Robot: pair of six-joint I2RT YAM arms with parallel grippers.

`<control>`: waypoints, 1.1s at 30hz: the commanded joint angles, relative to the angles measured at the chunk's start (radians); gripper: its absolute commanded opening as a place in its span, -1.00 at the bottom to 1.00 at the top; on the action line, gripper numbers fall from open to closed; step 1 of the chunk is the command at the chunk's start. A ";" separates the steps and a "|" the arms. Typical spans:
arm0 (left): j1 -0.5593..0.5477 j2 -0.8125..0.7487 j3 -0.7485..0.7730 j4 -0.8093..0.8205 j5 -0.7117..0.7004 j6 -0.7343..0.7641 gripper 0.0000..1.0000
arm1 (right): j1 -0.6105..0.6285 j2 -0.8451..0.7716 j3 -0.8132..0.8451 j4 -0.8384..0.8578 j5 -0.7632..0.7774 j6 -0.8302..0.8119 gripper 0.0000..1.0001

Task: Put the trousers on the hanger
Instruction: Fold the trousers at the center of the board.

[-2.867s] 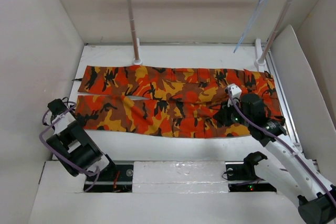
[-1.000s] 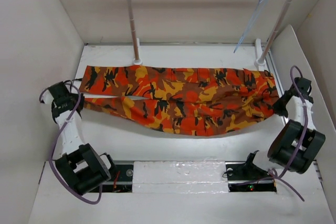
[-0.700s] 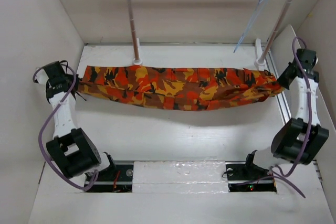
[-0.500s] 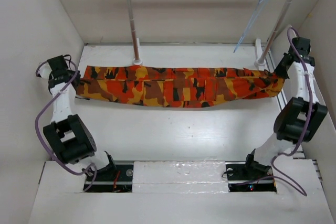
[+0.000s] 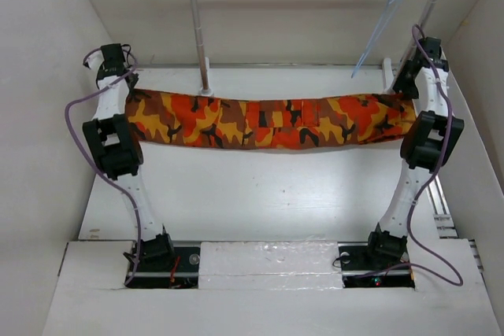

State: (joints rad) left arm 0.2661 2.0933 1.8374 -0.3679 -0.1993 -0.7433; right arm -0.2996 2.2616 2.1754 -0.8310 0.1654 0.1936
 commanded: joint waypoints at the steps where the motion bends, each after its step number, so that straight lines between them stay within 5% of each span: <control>1: 0.010 0.164 0.240 -0.092 0.015 0.091 -0.60 | -0.024 0.006 0.064 0.033 0.033 -0.011 0.11; 3: 0.010 0.209 0.367 -0.150 0.008 0.129 -0.32 | -0.035 -0.019 0.014 0.072 0.004 -0.002 0.33; 5: 0.001 0.153 0.289 -0.009 0.059 0.175 -0.05 | -0.049 -0.052 -0.029 0.098 -0.030 -0.005 0.37; 8: 0.001 0.045 0.232 0.037 0.080 0.208 0.62 | -0.049 -0.169 -0.164 0.170 -0.058 0.000 0.37; 10: 0.001 -0.011 0.221 -0.008 0.064 0.211 0.67 | -0.039 -0.305 -0.326 0.225 -0.058 0.004 0.31; 12: 0.001 -0.080 0.067 -0.008 0.061 0.200 0.64 | -0.012 -0.408 -0.480 0.347 -0.081 0.026 -0.02; 14: 0.001 -0.228 -0.225 0.138 0.119 0.191 0.61 | 0.011 -0.540 -0.704 0.439 -0.108 0.043 -0.88; 17: 0.001 -0.343 -0.438 0.222 0.194 0.150 0.56 | 0.025 -0.640 -0.908 0.495 -0.158 0.055 -1.00; 19: -0.019 -0.352 -0.468 0.227 0.262 0.136 0.45 | 0.036 -0.683 -1.020 0.520 -0.158 0.060 -0.86; 21: -0.044 -0.342 -0.486 0.236 0.300 0.136 0.27 | 0.045 -0.726 -1.075 0.555 -0.193 0.047 -0.39; 22: -0.065 -0.331 -0.484 0.239 0.316 0.136 0.18 | 0.045 -0.725 -1.089 0.550 -0.214 0.041 0.00; 25: -0.079 -0.271 -0.461 0.245 0.374 0.134 -0.01 | 0.001 -0.737 -1.146 0.526 -0.233 0.027 0.37; 29: -0.079 -0.214 -0.406 0.219 0.370 0.145 -0.27 | -0.131 -0.786 -1.166 0.590 -0.231 0.001 0.39; 33: -0.079 -0.214 -0.420 0.240 0.342 0.133 -0.29 | -0.136 -0.699 -0.950 0.587 -0.257 -0.017 0.36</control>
State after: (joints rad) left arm 0.1772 1.9232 1.3815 -0.1726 0.1471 -0.6041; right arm -0.4610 1.5452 1.0603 -0.3557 -0.0765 0.2119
